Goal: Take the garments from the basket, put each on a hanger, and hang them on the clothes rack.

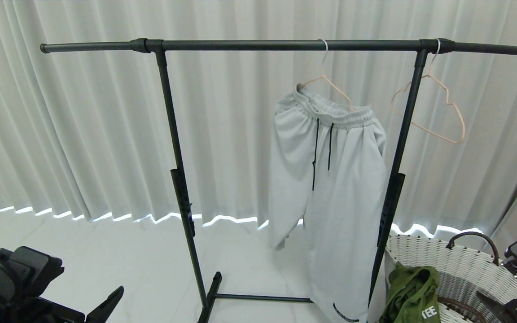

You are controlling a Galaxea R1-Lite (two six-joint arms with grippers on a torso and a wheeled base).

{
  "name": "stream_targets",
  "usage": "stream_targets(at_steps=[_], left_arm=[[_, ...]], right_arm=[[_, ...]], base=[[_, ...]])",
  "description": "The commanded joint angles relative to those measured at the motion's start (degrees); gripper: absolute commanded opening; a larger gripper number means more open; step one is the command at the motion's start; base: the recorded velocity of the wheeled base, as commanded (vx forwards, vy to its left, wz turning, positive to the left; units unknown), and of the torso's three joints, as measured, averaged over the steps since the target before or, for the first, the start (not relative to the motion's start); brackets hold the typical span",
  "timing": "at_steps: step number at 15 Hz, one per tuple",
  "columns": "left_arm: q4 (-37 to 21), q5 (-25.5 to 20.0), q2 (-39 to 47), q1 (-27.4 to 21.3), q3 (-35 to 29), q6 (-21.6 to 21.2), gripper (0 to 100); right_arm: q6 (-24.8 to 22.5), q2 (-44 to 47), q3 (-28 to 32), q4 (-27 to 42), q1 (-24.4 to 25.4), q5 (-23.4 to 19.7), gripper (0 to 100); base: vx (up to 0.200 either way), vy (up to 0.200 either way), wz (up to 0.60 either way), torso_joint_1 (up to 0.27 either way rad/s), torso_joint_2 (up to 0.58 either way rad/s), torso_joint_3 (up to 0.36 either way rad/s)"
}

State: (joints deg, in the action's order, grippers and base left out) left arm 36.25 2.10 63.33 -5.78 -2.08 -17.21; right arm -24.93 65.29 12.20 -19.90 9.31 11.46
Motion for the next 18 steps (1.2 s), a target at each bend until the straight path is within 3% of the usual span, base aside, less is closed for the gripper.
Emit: stream_targets(at_steps=[1,9,12,15,18], left_arm=[[0.0,0.0,0.0,-0.6,0.2,0.0,100],[0.0,-1.7,1.5,-2.1,-0.3,0.3,100],[0.0,-1.7,3.2,-2.1,-1.3,0.4,100],[0.0,-1.7,3.8,-2.2,-1.6,0.1,100],[0.0,-1.7,3.8,-2.2,-1.6,0.0,100]], right_arm=[[0.1,0.0,-0.9,-0.2,-0.2,0.0,100],[0.6,4.6,-1.2,-1.2,-0.1,-0.7,100],[0.6,12.2,-1.3,-3.0,-0.1,-4.9,100],[2.8,22.2,-1.3,-6.5,0.1,-10.3,100],[3.1,30.2,-1.3,-7.4,-0.1,-10.7,100]], base=[[0.000,-0.200,0.00,-0.002,0.00,0.012],[0.175,-0.025,0.00,0.001,0.00,0.003],[0.200,0.000,0.00,-0.001,0.00,0.001],[0.000,0.000,0.00,0.000,0.00,0.000],[0.000,0.000,0.00,0.000,0.00,0.000]])
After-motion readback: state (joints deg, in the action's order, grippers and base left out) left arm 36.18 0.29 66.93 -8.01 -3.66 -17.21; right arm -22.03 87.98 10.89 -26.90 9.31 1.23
